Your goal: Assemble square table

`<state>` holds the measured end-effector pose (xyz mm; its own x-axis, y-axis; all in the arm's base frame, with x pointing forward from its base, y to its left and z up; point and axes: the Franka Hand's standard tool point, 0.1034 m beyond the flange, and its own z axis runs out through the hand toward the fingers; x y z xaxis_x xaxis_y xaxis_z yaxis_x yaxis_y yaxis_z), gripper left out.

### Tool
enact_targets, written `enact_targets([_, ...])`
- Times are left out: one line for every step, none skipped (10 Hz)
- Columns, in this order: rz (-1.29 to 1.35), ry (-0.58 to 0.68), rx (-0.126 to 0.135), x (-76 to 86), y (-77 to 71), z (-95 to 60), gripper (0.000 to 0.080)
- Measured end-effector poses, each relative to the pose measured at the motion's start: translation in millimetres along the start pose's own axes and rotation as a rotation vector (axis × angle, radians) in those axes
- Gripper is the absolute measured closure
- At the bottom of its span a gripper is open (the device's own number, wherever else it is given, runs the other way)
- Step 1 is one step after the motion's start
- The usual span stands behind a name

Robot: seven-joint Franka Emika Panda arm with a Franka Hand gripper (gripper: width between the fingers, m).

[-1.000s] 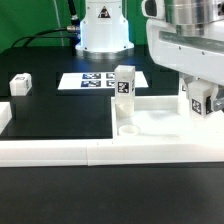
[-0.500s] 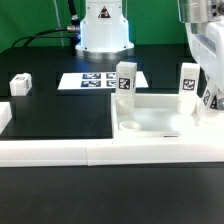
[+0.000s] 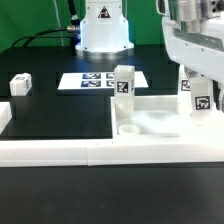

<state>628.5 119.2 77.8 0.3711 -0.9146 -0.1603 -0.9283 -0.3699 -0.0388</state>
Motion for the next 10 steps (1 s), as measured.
enact_targets([-0.140,0.011,-0.041,-3.1,-3.2,-5.5,0.0164])
enact_targets([-0.218,0.015,-0.031,-1.8,-4.8,-4.9,0.0152])
enact_targets([-0.308,0.014,-0.033,-0.8,-3.6,-4.1,0.0151])
enact_targets([-0.353,0.013,-0.034,-1.1,-3.7,-4.1,0.0151])
enact_targets([-0.504,0.031,-0.045,1.1,-3.4,-4.9,0.0151])
enact_targets([-0.632,0.061,-0.031,3.6,-6.4,-5.3,0.0151])
enact_targets([-0.800,0.110,0.002,6.4,-7.7,-3.5,0.0151])
enact_targets([-0.742,0.096,-0.004,4.4,-3.3,-0.9,0.0151])
enact_targets([-0.731,0.097,-0.003,4.6,-4.1,-1.1,0.0276])
enact_targets([-0.736,0.096,-0.004,4.7,-3.8,-0.6,0.0410])
